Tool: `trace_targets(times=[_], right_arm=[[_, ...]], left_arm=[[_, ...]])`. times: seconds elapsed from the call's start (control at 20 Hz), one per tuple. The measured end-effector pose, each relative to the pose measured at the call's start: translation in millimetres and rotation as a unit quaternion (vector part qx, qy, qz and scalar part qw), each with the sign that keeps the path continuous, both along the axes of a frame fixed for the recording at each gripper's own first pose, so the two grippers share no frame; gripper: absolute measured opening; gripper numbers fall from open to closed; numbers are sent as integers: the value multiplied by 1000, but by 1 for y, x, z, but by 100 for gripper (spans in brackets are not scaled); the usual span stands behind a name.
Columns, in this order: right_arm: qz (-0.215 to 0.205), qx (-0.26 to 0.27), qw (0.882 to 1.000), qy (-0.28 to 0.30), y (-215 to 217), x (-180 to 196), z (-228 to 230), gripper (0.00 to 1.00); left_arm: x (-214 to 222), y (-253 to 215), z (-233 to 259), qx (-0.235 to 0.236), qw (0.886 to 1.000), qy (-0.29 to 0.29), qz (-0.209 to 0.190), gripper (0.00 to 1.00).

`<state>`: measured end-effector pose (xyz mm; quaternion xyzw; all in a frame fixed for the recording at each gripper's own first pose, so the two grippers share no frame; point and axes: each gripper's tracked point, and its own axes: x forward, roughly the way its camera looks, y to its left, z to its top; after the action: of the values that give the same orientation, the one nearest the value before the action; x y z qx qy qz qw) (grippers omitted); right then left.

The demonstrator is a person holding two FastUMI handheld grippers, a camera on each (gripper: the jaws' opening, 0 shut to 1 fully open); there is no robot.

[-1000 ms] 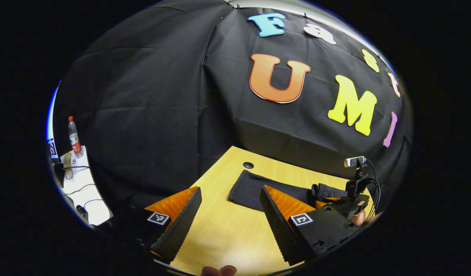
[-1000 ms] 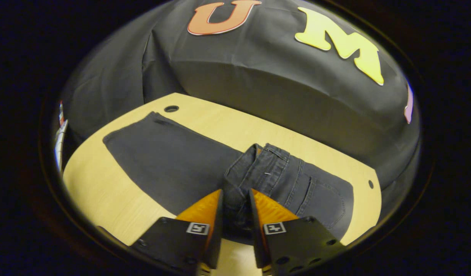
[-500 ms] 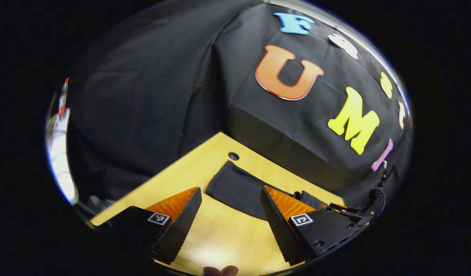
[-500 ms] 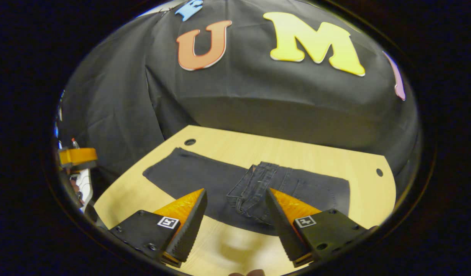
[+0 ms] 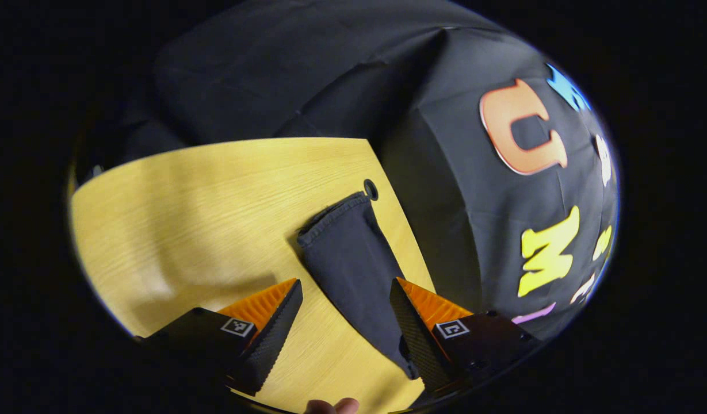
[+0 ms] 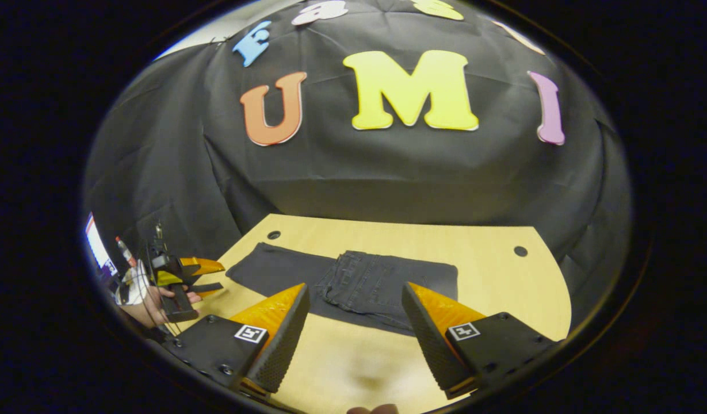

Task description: Grasp the waist and the cuffs of the jeans and fold them to make the two legs overlap; first hold the waist and fold one-third of the jeans toward the cuffs, then hold the cuffs and fold the remaining one-third in the same direction to finish folding.

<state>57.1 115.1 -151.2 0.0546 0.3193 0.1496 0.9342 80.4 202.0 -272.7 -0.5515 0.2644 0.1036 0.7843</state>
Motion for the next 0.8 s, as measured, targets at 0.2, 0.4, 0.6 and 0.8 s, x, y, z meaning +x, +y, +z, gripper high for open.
trace_targets(times=[0.2, 0.4, 0.6, 0.8], right_arm=[[-18, -15, 1000, -1, -24, -13, 10, 98], [-29, -16, 999, 8, -30, -18, 11, 93], [-24, -14, 1000, 1, -23, -14, 20, 97], [-35, -13, 999, 4, -31, -21, 23, 98]], left_arm=[[10, 9, -16, -52, 997, 15, 47, 98], [30, 9, -22, -68, 996, -2, 64, 98], [49, 8, -27, -88, 993, -12, 73, 90], [70, 12, -33, -118, 988, -21, 100, 93]])
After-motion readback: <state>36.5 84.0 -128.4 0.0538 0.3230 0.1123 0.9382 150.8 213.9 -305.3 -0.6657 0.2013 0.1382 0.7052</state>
